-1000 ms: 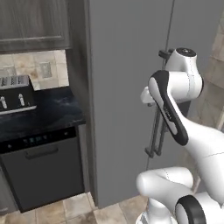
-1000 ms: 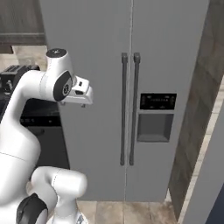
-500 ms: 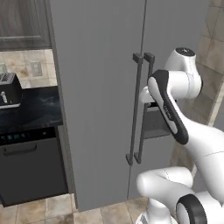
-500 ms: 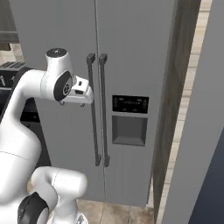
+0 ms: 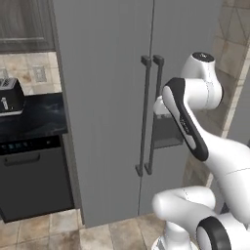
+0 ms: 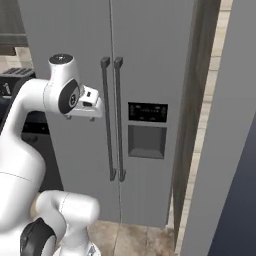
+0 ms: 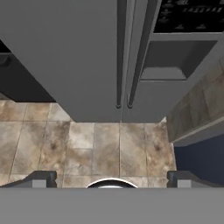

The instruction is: Retrieve the fish from the fridge and place it on the saucepan with marinade on the stove.

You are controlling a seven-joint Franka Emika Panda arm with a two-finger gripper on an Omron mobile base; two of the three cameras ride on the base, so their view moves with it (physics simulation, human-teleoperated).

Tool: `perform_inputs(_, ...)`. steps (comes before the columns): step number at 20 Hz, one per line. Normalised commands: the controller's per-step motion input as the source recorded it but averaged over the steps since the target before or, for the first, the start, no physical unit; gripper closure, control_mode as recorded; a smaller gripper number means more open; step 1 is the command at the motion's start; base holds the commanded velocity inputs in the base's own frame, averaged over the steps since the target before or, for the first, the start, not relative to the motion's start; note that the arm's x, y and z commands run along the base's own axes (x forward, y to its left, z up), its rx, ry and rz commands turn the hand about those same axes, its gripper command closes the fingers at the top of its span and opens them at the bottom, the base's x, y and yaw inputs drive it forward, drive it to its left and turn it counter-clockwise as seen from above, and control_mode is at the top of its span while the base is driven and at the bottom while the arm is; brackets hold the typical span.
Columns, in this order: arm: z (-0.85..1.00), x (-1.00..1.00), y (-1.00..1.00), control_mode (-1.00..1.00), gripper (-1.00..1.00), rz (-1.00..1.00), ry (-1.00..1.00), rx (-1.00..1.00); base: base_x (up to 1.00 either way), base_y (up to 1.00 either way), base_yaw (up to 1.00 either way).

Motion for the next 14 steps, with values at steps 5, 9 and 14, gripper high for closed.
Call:
perform_inputs(5, 0.00, 0.00, 0.00, 1.00, -1.00, 0.00, 0.00, 0.00, -0.05, -0.06, 0.00)
perform_inputs(9, 0.00, 0.00, 0.00, 1.00, -1.00, 0.00, 0.00, 0.00, 0.02, -0.41, 0.01)
perform_inputs(14, 0.00, 0.00, 0.00, 1.00, -1.00, 0.00, 0.00, 0.00, 0.00, -0.44, 0.00)
